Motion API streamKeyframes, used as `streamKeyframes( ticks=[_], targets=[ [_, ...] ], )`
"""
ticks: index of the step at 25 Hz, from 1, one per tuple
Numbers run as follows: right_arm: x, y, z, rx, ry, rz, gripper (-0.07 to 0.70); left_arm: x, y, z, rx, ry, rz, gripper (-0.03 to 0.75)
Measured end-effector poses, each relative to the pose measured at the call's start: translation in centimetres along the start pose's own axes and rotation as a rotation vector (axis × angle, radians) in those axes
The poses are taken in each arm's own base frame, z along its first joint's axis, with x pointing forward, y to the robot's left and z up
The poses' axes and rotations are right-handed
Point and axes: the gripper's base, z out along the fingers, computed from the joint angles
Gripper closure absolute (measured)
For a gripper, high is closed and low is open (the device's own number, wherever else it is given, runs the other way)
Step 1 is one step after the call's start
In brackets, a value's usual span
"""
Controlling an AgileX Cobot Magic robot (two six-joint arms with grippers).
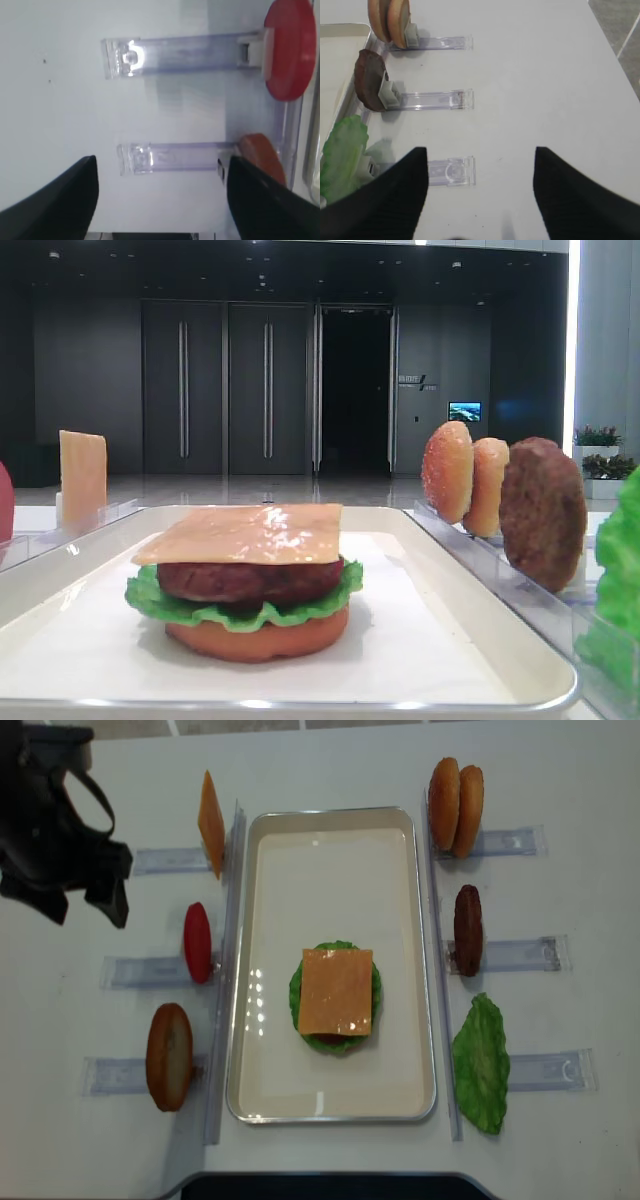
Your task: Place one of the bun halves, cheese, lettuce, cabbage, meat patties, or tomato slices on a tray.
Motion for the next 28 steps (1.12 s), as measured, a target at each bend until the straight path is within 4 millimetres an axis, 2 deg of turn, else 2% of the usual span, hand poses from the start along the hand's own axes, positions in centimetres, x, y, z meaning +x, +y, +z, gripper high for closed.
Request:
streamKeyframes(
  ticks=[7,11,19,23,28],
  targets=[
    [0.0,0.0,0.0,0.000,0.000,0.000,0.171,5.6,0.6,0.7,-0.050,0.040,0.024,0.107],
    [0.0,0.0,0.0,0.000,0.000,0.000,0.171,8.1,0.9,0.1,-0.057,0.005,0.022,0.111],
    [0.0,0.0,0.0,0.000,0.000,0.000,0.171,13.9,1.1,-2.2,-0.003,-0.170,-0.035,0.207],
    [0.0,0.0,0.0,0.000,0.000,0.000,0.171,17.3,1.2,-2.8,0.017,-0.280,-0.052,0.247],
    [0.0,0.0,0.0,0.000,0.000,0.000,0.171,20.6,1.4,-3.2,0.027,-0.432,-0.068,0.302]
  ],
)
